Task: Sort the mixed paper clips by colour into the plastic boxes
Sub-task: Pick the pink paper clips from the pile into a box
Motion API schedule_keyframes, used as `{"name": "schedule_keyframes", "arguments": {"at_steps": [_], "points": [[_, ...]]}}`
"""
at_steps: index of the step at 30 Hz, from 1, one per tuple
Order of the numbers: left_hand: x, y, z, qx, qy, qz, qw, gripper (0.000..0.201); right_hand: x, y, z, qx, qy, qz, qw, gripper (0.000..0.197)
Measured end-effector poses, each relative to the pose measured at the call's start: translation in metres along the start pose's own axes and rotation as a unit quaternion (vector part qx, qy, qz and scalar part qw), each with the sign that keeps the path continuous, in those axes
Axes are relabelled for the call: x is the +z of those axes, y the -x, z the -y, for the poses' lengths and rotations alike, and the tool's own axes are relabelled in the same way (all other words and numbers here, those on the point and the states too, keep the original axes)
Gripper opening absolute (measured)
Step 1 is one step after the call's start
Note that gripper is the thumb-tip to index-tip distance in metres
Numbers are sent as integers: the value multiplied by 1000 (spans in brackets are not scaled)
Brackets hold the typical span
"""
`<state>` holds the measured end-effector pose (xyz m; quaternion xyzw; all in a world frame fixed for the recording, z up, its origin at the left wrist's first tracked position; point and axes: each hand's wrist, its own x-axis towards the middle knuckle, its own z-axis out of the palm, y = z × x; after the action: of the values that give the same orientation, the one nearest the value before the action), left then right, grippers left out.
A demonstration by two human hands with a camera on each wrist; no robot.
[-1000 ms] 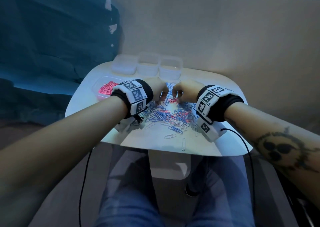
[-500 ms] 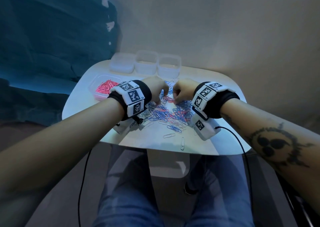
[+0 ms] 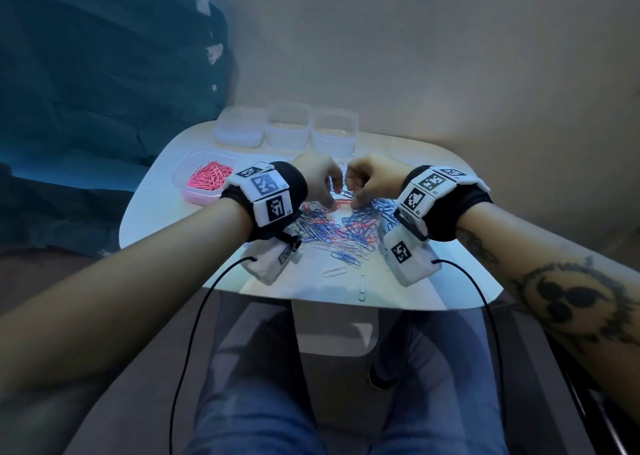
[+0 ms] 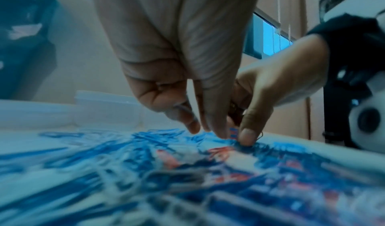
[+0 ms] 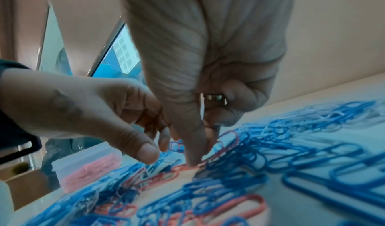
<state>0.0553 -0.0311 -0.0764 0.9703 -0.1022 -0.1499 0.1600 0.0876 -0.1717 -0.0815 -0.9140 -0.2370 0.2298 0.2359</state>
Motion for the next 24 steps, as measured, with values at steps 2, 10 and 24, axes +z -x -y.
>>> {"name": "schedule_keyframes", "arguments": {"at_steps": [2,10,24], "points": [[4,-1,-1,-3,-17,5,1000,29,-4,0,-3,12,-8,-5,1000,35],[7,-5,-8,-7,-57,15,998,9,-12,5,-14,42,-32,-7,999,25],[10,-6,-12,-18,-83,44,995,6,-17,12,-27,95,-33,-68,993,8]]}}
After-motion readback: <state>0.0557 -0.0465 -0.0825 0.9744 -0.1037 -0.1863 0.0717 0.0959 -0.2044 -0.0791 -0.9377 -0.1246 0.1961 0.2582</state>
